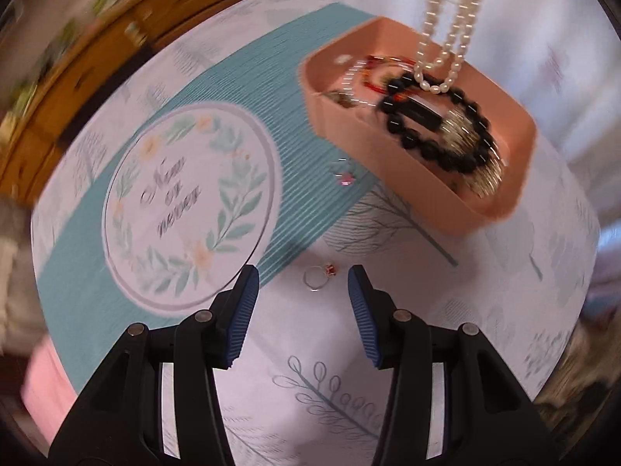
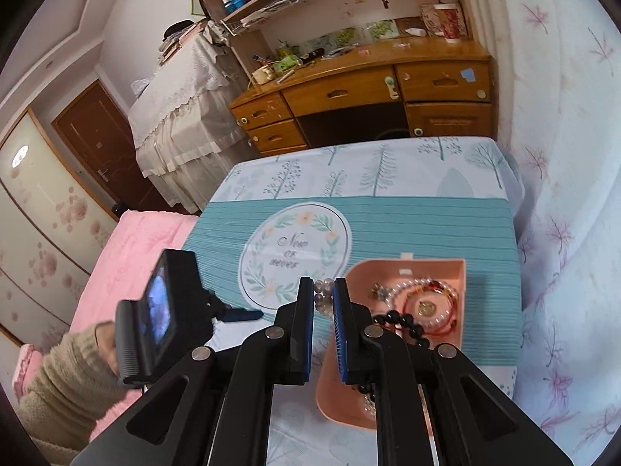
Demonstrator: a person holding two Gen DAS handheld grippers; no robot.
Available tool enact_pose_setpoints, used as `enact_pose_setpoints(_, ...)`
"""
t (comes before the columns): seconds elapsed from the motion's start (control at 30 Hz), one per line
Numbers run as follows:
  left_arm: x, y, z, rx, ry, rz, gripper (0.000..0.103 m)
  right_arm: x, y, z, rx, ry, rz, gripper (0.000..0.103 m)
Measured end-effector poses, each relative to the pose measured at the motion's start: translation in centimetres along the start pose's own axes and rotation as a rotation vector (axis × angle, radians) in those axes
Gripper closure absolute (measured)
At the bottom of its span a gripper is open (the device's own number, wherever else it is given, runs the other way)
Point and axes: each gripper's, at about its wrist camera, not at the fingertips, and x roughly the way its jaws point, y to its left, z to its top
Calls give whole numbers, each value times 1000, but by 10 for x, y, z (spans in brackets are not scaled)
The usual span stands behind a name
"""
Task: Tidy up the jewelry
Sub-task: 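Carry the pearl necklace with the right tool and drop it into the peach tray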
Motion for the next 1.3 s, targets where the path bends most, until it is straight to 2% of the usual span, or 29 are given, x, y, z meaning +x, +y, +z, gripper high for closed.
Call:
enact_pose_setpoints(0.17, 2, -15, -7, 164, -38, -32, 58, 6, -16, -12, 28, 10, -31, 93)
enact_pose_setpoints(0.23, 4, -19, -9, 202, -51, -34, 58, 12, -20, -14, 36, 14, -45, 93)
enact_pose_setpoints(0.37, 12, -16, -7, 229, -43, -37, 59, 27, -26, -18, 42, 32, -65, 93)
enact_pose_setpoints(0.63, 18, -12, -11, 302, -43, -11, 76, 52, -32, -19, 66, 51, -74, 93)
enact_pose_setpoints(0.73, 22, -13, -10, 337, -56, -6, 78, 58, -35, -20, 76, 60, -73, 93)
enact_pose_setpoints(0.9, 22, -11, -7, 327, -68, -13, 80, 63, -37, -22, 77, 69, -83, 93)
enact_pose_setpoints(1.0, 24, -11, -6, 330, -61, -10, 94, 68, -40, -23, 87, 77, -79, 93)
enact_pose_setpoints(1.03, 25, -11, -6, 333, -58, -6, 95, 69, -41, -24, 91, 80, -78, 93)
enact_pose_setpoints(1.3, 23, -10, -8, 295, -54, 28, 97, 73, -46, -30, 104, 90, -81, 93)
